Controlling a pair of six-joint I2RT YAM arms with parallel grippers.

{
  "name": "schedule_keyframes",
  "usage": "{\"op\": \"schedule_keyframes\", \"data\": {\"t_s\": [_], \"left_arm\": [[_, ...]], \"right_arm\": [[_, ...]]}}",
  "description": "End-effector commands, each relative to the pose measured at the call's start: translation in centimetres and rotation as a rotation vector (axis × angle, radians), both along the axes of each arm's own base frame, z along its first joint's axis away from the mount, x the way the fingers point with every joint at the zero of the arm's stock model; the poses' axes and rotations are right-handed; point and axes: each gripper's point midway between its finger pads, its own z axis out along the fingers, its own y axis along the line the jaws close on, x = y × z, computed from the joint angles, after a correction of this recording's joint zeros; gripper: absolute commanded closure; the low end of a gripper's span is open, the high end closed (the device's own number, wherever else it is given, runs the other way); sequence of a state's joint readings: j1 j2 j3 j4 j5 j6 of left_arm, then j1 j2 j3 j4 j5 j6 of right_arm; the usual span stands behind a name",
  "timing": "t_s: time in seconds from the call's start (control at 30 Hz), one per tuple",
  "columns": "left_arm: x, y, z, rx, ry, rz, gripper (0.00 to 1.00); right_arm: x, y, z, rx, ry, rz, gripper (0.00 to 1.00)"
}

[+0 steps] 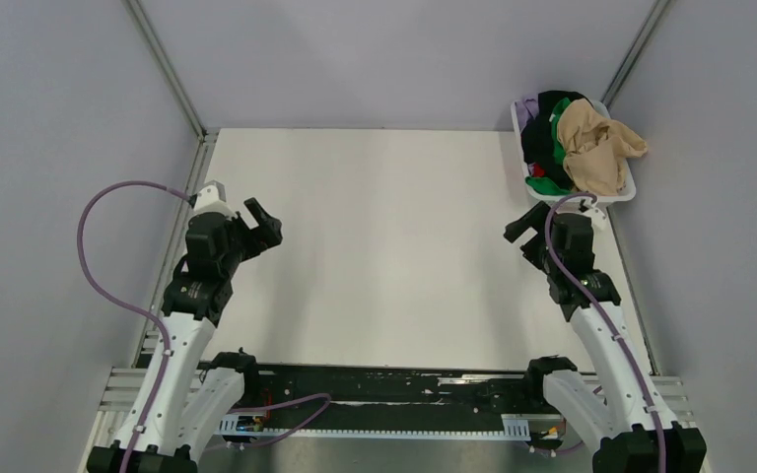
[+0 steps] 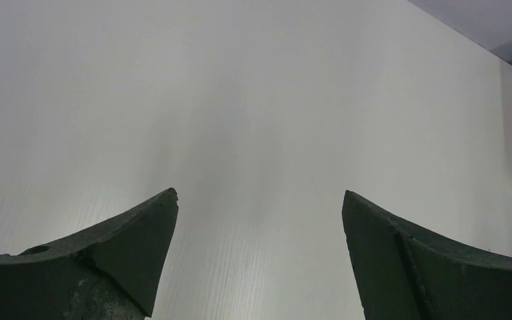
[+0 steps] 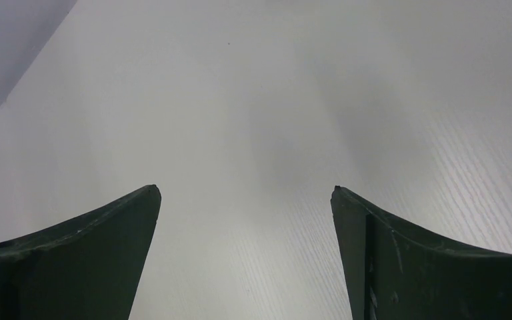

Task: Fold and stack the t-shirts
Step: Grab crumpled tshirt from bin with the right arm

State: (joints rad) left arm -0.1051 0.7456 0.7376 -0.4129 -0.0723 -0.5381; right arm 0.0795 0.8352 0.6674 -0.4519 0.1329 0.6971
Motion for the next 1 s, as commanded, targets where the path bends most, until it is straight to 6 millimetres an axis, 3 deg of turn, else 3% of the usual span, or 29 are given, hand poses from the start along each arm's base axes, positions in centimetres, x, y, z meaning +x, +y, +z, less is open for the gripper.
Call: {"op": "schedule_keyframes", "data": {"t_s": [0.0, 0.27, 0.4, 0.53, 0.63, 0.67, 0.87, 0.97], "left_arm": [[-0.2, 0.2, 0.9, 0.0, -0.035, 0.012, 0.0], [0.0, -0.2, 0.4, 0.005, -0.053, -0.017, 0.0], [0.2, -0.4, 0.4, 0.009, -0.064, -0.032, 0.0], [0.1, -0.4, 0.4, 0.012, -0.075, -0.034, 0.0], [0.3, -0.1, 0.5, 0.018, -0.084, -0.018, 0.0], [0.3, -0.1, 0.4, 0.019, -0.083, -0.019, 0.0], [0.7, -0.5, 0.6, 0.013, -0.102, -0.042, 0.0], [0.8, -0.7, 0.3, 0.006, -0.097, -0.053, 0.0]], "right_arm": [[2.3, -1.6, 5.0, -0.057, -0.121, -0.071, 0.0], [6.9, -7.0, 8.1, -0.201, -0.102, -0.279, 0.0], [11.3, -10.4, 9.8, -0.163, -0.095, -0.287, 0.0], [15.1, -14.2, 9.7, -0.17, -0.055, -0.296, 0.0], [17.2, -17.3, 8.3, -0.168, -0.007, -0.327, 0.01], [18.0, -18.2, 7.0, -0.162, 0.025, -0.327, 0.03], [22.7, -21.4, 3.4, -0.195, 0.088, -0.29, 0.14], [25.0, -22.1, 1.7, -0.208, 0.105, -0.251, 0.25]]}}
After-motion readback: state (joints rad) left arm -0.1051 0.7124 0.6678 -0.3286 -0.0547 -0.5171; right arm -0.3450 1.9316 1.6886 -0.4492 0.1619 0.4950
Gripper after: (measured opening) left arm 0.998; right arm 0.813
